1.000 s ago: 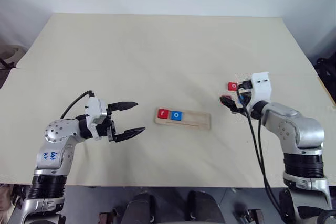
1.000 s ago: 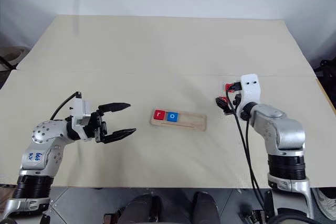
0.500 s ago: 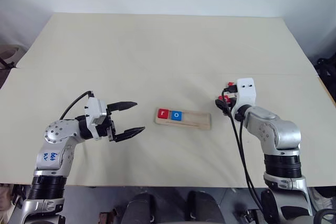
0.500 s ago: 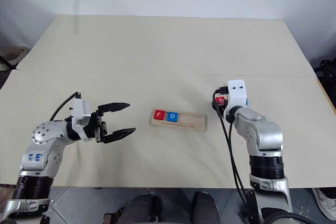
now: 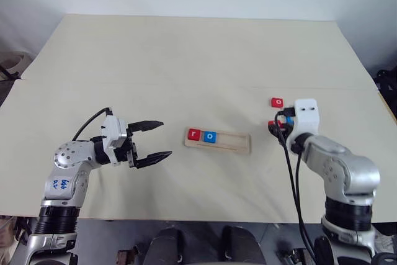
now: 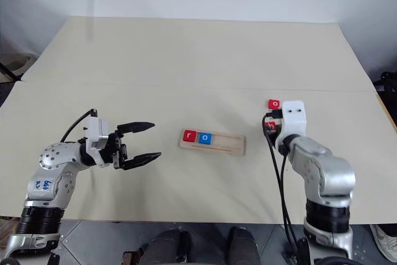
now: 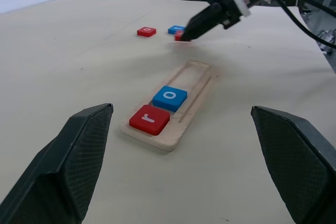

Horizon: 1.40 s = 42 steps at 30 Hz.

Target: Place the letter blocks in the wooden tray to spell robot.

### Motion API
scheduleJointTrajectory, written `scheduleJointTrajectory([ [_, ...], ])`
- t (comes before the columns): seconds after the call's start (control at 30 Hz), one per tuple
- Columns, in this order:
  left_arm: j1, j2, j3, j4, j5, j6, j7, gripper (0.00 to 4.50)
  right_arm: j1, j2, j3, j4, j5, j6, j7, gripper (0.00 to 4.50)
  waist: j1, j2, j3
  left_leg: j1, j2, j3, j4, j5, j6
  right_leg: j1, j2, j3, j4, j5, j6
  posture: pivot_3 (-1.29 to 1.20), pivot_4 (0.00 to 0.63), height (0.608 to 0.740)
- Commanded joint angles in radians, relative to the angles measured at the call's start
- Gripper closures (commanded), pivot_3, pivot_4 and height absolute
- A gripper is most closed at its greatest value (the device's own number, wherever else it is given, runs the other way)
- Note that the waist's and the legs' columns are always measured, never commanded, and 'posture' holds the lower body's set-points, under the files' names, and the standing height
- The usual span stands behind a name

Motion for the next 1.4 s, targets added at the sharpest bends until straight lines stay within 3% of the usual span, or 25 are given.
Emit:
scheduleJointTrajectory([
  [0.03, -0.026, -0.006, -0.006, 0.015, -0.019, -0.008, -0.029, 0.0, 0.05, 0.046, -0.055, -0.175, 0.02, 0.104, -0.018, 3.04, 0.0, 0.0, 0.0, 0.0, 0.0, 0.0, 0.0, 0.0, 0.0, 0.0, 0.0, 0.0, 0.0, 0.0, 0.0, 0.0, 0.15, 0.74],
  [0.23, -0.054, -0.017, -0.016, 0.055, -0.004, -0.027, -0.047, 0.0, 0.089, 0.122, -0.063, -0.254, -0.003, 0.154, -0.042, 3.04, -0.003, 0.0, 0.0, 0.0, 0.0, 0.0, 0.0, 0.0, 0.0, -0.001, 0.001, 0.0, 0.0, 0.0, 0.0, 0.0, 0.15, 0.74],
  [0.33, -0.059, -0.018, -0.019, 0.06, -0.004, -0.032, -0.051, 0.0, 0.082, 0.109, -0.07, -0.247, 0.008, 0.153, -0.017, 2.0, -0.003, 0.0, 0.0, 0.0, 0.0, 0.0, 0.0, 0.0, 0.0, -0.001, 0.001, 0.001, 0.0, 0.0, 0.0, 0.0, 0.15, 0.74],
  [0.53, -0.054, -0.01, -0.012, 0.052, -0.007, -0.032, -0.052, 0.0, 0.066, -0.134, -0.074, -0.145, 0.09, 0.106, 0.192, 0.03, -0.001, 0.0, 0.0, 0.0, 0.0, 0.0, 0.0, 0.0, 0.0, 0.0, 0.0, 0.001, -0.001, 0.0, 0.0, 0.0, 0.15, 0.74],
  [0.67, -0.038, -0.001, -0.002, 0.036, -0.008, -0.031, -0.046, 0.0, 0.097, -0.42, 0.01, 0.018, 0.087, -0.208, 0.51, 0.03, -0.002, 0.002, 0.001, 0.0, -0.001, 0.001, -0.001, 0.0, 0.0, 0.0, 0.0, 0.001, -0.003, 0.0, 0.0, 0.0, 0.15, 0.74],
  [0.8, -0.02, 0.003, 0.004, 0.007, -0.014, -0.027, -0.038, 0.0, 0.147, -0.576, 0.117, 0.175, 0.047, -0.633, 0.861, 0.03, -0.002, 0.001, 0.001, 0.001, 0.0, 0.0, -0.002, 0.0, 0.0, 0.002, 0.001, -0.001, -0.006, 0.0, 0.0, 0.0, 0.15, 0.74],
  [0.93, 0.001, 0.007, 0.008, -0.037, -0.041, -0.018, -0.058, 0.0, 0.101, -0.615, 0.202, 0.419, -0.032, -1.006, 1.086, 0.03, -0.002, 0.001, 0.001, 0.001, 0.0, 0.001, -0.001, 0.0, 0.0, 0.002, 0.001, 0.0, -0.006, 0.001, 0.001, 0.0, 0.15, 0.74],
  [1.07, 0.002, 0.012, -0.005, -0.065, -0.045, -0.022, -0.08, 0.0, -0.032, -0.585, 0.287, 0.684, -0.113, -1.258, 1.196, 0.03, -0.002, 0.001, 0.001, 0.001, 0.0, 0.001, 0.001, 0.0, 0.001, 0.003, 0.001, 0.0, -0.006, 0.001, 0.002, 0.0, 0.15, 0.74],
  [1.4, 0.011, 0.012, -0.024, -0.108, -0.045, -0.014, -0.093, 0.0, -0.25, -0.513, 0.388, 1.056, -0.21, -1.446, 1.314, 0.03, -0.001, 0.001, 0.001, 0.001, 0.0, 0.0, 0.001, 0.0, 0.001, 0.004, 0.001, -0.001, -0.006, 0.001, 0.002, 0.0, 0.15, 0.74],
])
